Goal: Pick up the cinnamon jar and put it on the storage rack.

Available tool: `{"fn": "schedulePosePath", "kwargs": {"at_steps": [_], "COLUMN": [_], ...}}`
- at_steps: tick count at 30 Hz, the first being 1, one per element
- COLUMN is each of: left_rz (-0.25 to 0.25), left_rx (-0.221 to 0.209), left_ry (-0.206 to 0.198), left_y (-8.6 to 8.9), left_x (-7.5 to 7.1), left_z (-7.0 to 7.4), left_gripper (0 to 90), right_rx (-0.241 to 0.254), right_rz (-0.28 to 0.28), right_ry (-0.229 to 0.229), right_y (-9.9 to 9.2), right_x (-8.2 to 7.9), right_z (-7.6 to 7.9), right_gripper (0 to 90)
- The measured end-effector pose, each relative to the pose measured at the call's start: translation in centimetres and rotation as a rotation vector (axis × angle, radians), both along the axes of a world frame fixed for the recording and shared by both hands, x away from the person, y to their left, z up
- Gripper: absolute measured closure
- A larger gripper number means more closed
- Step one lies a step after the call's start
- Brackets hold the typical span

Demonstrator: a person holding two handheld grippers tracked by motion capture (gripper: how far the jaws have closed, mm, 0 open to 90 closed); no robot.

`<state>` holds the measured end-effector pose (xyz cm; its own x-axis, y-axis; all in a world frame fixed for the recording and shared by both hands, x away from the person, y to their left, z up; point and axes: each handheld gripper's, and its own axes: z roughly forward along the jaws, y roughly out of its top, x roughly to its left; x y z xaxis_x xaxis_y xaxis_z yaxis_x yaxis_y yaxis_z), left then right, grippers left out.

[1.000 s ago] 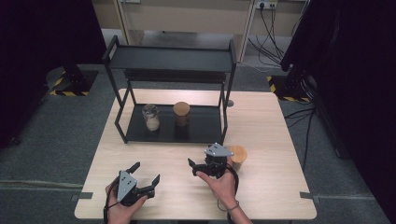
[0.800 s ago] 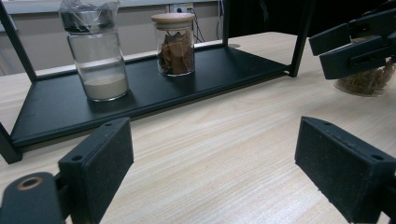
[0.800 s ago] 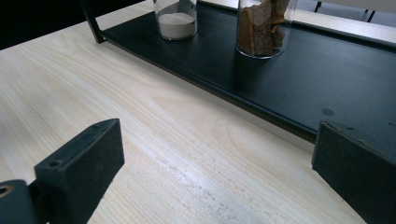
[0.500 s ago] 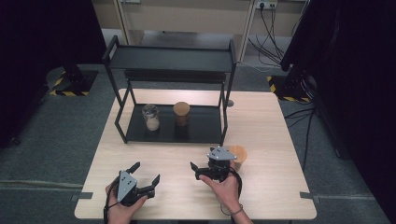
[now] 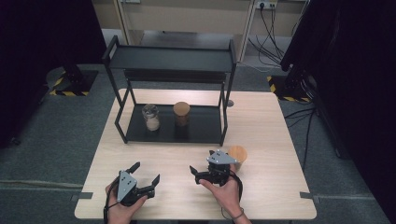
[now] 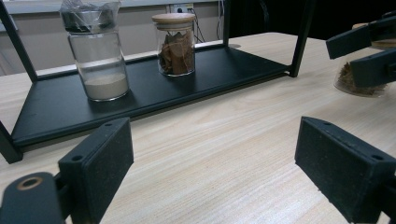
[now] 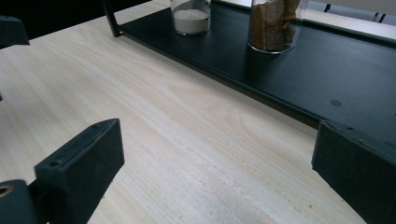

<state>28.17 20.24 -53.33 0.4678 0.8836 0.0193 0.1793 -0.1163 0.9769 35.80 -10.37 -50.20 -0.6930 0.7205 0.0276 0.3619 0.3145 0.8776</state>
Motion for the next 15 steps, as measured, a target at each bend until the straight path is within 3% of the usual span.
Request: {"fn": "schedulePosePath", "kwargs": {"at_steps": [15], "left_rz": [0.003], "left_rx": [-0.001], "left_ry": [0.001], "left_y": [0.01], "left_x": [0.01], "left_z": [0.00], "left_gripper": [11.0], "right_rx": [-0.004], "right_rz": [0.030], "right_ry": [-0.009], "right_y": [-0.97], "right_x": [-1.04], "right_z": [0.29], "right_gripper": [2.6]}}
